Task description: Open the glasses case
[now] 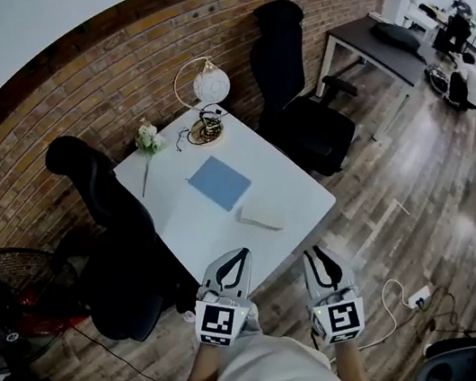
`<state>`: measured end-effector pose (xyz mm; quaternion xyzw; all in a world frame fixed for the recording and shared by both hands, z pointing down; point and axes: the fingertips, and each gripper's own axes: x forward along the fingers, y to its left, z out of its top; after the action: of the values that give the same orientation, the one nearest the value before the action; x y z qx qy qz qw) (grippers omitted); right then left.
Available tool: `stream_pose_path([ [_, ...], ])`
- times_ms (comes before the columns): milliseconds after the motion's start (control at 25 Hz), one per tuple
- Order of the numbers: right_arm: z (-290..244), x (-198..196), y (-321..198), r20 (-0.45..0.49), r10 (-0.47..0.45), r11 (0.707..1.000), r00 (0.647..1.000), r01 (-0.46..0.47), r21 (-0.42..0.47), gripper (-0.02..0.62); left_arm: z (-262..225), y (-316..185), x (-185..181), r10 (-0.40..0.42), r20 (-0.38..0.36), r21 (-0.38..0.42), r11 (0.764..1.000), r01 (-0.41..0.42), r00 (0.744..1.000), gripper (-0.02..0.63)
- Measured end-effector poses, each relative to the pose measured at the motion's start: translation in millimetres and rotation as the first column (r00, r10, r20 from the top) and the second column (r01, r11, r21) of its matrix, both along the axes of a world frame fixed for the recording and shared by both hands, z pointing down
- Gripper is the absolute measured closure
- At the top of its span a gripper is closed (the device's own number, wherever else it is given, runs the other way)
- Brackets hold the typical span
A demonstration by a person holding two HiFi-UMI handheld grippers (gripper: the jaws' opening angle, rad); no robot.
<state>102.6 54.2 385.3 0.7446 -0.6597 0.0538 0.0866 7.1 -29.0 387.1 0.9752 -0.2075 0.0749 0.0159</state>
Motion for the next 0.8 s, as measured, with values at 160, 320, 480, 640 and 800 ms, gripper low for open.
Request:
stream_pose_path([
  [160,-2,5,-16,-0.007,0.015,1.000,1.000,-0.015,-0.005,0.520,-2,-18,6,0.020,-0.004,0.000,1.000,-0.020,1.000,0.603],
  [320,-1,5,-33,-0.014,0.025,1.000,1.000,-0.025,-0.006,0.520,-1,-36,9,0.038,-0.015,0.004,0.999,-0.037,0.999,0.603],
  [480,0,4,-45,-0.026,0.028,0.999,0.999,-0.029,-0.020,0.519,0,-49,10,0.048,-0.024,-0.006,0.999,-0.049,0.999,0.603],
  [640,3,4,-52,-0.032,0.049,0.998,0.998,-0.050,-0.043,0.520,7,-58,11,0.059,-0.024,-0.019,0.998,-0.059,0.998,0.603],
  [800,4,6,-56,-0.042,0.048,0.997,0.998,-0.050,-0.061,0.520,10,-63,13,0.055,-0.035,-0.042,0.998,-0.057,0.998,0.603],
])
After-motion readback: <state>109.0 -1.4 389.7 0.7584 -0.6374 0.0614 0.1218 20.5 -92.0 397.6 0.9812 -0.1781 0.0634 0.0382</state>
